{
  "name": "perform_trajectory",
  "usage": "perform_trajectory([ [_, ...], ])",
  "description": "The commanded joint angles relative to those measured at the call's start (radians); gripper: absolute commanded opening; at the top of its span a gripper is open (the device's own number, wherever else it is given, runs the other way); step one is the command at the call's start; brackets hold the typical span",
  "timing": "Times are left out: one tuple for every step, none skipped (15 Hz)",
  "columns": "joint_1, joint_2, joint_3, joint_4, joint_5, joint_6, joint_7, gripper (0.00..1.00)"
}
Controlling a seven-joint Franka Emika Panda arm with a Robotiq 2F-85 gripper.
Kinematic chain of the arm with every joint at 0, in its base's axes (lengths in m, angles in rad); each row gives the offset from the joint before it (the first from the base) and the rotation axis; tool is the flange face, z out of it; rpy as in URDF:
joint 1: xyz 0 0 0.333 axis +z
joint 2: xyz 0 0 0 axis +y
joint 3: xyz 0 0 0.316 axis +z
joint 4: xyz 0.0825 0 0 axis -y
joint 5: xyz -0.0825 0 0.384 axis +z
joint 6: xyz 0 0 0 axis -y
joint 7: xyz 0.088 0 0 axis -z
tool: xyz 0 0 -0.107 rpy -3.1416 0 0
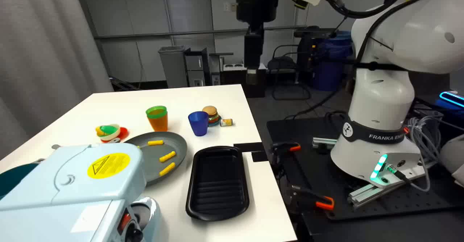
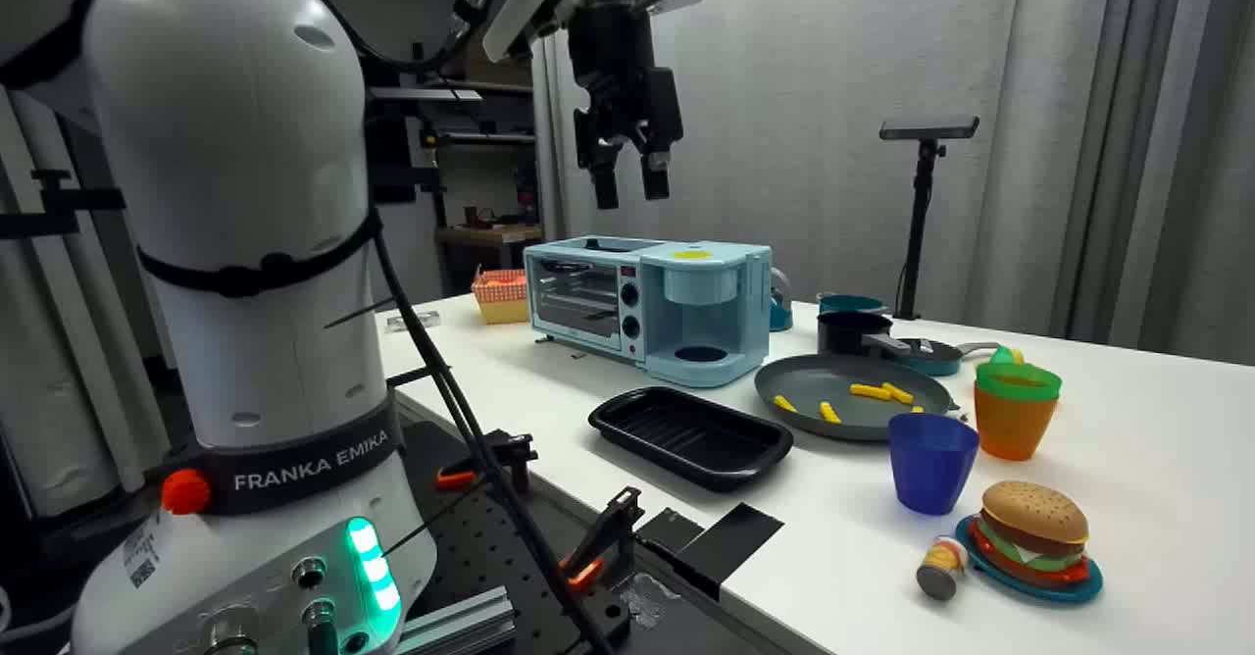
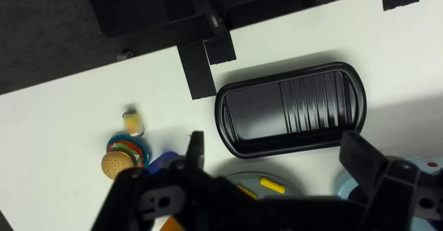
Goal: Press the button on the coffee maker and close the cup filter afterward
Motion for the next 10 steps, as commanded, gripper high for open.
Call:
perform_trajectory([
  [0.005, 0.005, -0.005, 0.009, -0.004, -0.009, 0.003, 1.00],
  [0.005, 0.008, -0.005, 0.006, -0.004, -0.011, 0.003, 1.00],
  [0.005, 0.012, -0.005, 0.004, -0.004, -0.011, 0.003, 1.00],
  [0.005, 0.014, -0.005, 0.003, -0.004, -0.011, 0.003, 1.00],
  [0.005, 0.016, -0.005, 0.003, -0.004, -0.011, 0.003, 1.00],
  [0.005, 0.016, -0.005, 0.003, -0.004, -0.012, 0.003, 1.00],
  [0.005, 0.016, -0.005, 0.003, -0.004, -0.012, 0.003, 1.00],
  [0.005, 0.016, -0.005, 0.003, -0.004, -0.012, 0.003, 1.00],
  [0.005, 0.016, -0.005, 0.003, -0.004, -0.012, 0.003, 1.00],
  [0.005, 0.016, -0.005, 0.003, -0.004, -0.012, 0.003, 1.00],
])
